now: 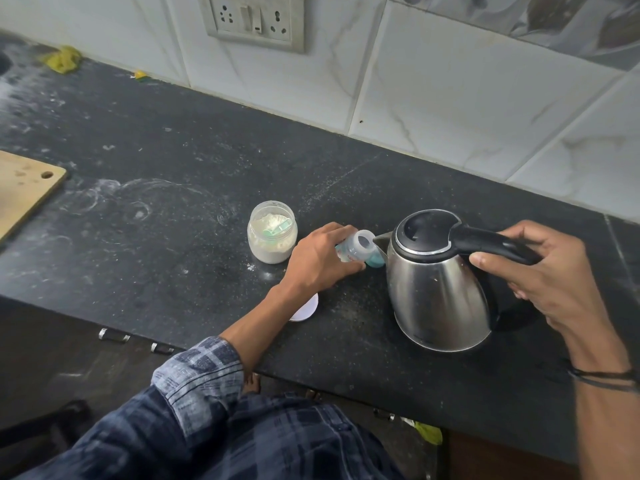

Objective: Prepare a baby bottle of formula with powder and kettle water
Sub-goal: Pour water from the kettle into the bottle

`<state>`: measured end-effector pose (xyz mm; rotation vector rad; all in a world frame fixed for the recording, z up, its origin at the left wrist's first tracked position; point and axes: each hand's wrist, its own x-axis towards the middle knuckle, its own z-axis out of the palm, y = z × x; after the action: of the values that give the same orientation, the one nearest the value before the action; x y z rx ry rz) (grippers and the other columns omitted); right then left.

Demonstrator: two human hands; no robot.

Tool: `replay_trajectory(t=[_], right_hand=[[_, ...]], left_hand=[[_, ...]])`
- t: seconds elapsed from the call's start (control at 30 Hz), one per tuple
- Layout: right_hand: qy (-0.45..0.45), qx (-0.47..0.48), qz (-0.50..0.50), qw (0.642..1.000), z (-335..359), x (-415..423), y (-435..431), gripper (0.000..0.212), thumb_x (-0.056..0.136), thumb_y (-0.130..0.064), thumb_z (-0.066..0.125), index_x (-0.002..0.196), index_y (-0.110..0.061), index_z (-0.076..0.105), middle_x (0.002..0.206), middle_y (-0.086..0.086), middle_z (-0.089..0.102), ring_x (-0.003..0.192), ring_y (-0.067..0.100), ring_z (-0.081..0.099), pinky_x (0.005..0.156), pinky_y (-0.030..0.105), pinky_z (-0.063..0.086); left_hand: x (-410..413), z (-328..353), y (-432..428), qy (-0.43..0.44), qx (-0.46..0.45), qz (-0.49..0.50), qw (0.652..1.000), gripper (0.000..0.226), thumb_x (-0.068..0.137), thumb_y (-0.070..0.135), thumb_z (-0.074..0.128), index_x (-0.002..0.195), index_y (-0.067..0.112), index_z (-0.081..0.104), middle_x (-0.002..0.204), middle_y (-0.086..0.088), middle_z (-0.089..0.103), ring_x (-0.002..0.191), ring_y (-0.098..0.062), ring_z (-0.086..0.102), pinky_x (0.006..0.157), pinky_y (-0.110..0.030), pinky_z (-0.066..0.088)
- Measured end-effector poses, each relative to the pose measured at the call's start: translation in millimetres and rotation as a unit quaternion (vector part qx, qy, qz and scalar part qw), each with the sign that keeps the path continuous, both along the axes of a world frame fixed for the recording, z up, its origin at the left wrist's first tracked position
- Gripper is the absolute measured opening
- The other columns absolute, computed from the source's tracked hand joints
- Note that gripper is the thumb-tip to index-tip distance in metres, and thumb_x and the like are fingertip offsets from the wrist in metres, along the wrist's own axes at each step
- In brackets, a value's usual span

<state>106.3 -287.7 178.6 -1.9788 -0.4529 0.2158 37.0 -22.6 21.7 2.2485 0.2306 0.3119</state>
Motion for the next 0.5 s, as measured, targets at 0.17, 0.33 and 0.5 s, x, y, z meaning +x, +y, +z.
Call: replay_trajectory(t=[0.17, 0.33, 0.5], right_hand=[[-0.012, -0.015, 0.012, 1.0, 3.1, 0.2, 5.9, 0.024, 0.07, -0.011, 0.087, 0.083, -0.008, 0.067, 0.051, -0.013, 0.059, 0.038, 0.003, 0.047, 0.042, 0.009, 0.034], [-0.007, -0.032, 0.013, 0.999, 1.6, 3.6, 9.2, 0.023, 0.074, -0.001, 0.086, 0.085, -0.001, 0.066, 0.049, -0.013, 0.058, 0.037, 0.003, 0.048, 0.042, 0.007, 0.034], [-0.016, -0.049, 0.018, 0.999, 3.0, 3.9, 10.7, 0.022, 0.075, -0.003, 0.086, 0.082, -0.005, 0.065, 0.048, -0.015, 0.057, 0.038, 0.002, 0.049, 0.043, 0.006, 0.034]], left_hand=[[-0.3, -1.4, 1.9, 0.002, 0.001, 0.006, 1.0, 0.05, 0.073, 0.039, 0.086, 0.12, 0.03, 0.069, 0.112, 0.01, 0.067, 0.094, -0.014, 0.065, 0.081, -0.04, 0.056], [-0.9, -5.5, 3.1, -0.002, 0.003, 0.009, 1.0, 0.052, 0.072, 0.04, 0.086, 0.119, 0.029, 0.069, 0.11, 0.011, 0.067, 0.092, -0.013, 0.064, 0.08, -0.039, 0.055], [-2.3, -6.9, 4.7, -0.002, 0.007, 0.01, 1.0, 0.051, 0.073, 0.04, 0.087, 0.119, 0.029, 0.07, 0.111, 0.01, 0.067, 0.092, -0.012, 0.064, 0.08, -0.037, 0.055]])
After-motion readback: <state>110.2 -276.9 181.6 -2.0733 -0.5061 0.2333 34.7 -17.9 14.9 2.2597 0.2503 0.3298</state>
